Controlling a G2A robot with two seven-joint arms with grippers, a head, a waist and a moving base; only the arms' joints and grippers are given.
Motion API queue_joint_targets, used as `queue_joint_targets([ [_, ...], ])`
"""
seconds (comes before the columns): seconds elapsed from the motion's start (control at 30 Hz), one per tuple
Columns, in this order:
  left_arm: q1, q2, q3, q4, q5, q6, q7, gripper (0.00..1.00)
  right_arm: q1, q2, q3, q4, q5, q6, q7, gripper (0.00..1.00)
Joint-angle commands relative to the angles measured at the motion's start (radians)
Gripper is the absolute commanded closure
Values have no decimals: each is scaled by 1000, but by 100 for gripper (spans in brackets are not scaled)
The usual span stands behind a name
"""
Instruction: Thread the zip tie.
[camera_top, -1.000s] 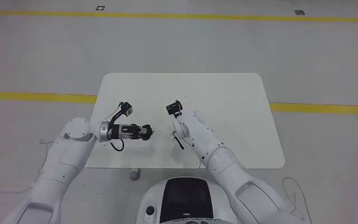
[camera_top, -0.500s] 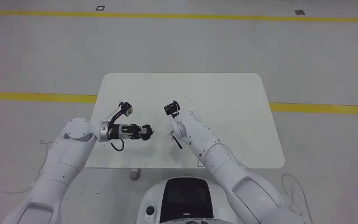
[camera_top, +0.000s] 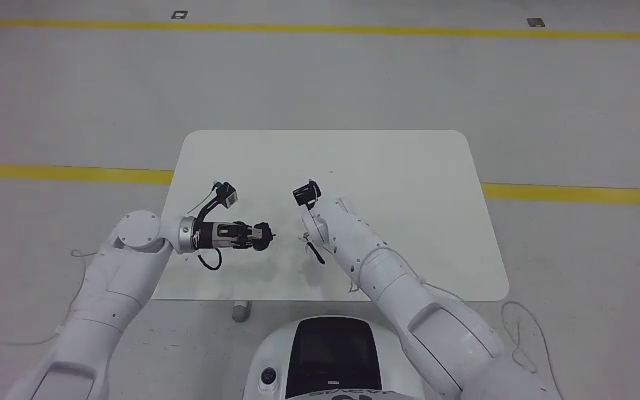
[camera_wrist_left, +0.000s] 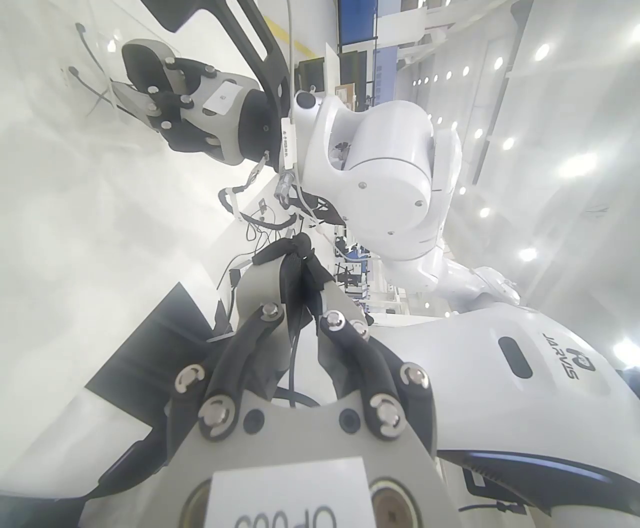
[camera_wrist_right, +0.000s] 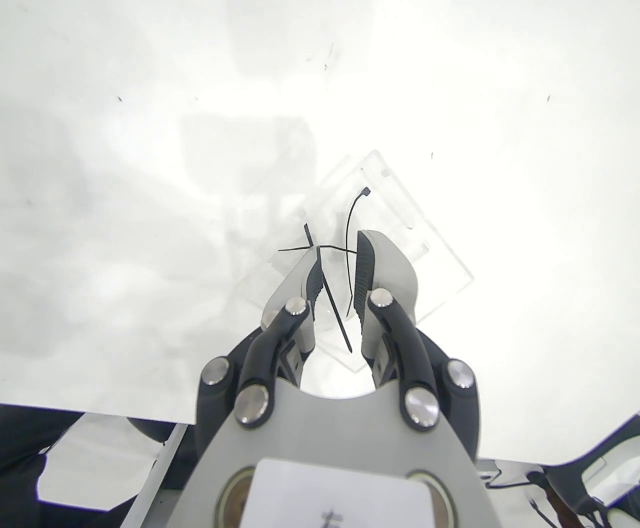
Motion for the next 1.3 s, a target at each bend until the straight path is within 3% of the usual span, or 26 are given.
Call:
queue_joint_targets([
  [0.0, 0, 0, 0, 0, 0, 0, 0, 100, 7, -3, -1, 16, 6, 1, -10, 84],
  [0.97, 0, 0, 0, 0, 0, 0, 0, 100, 93, -42, -14, 204, 77, -11, -76, 84],
  [1.13, 0, 0, 0, 0, 0, 0, 0, 100, 103, -47, -15, 220, 86, -13, -82, 92],
  [1.2, 0, 0, 0, 0, 0, 0, 0, 100, 105, -48, -15, 225, 89, -12, -84, 100],
  [1.27, 0, 0, 0, 0, 0, 0, 0, 100, 108, -49, -15, 230, 92, -13, -87, 100],
])
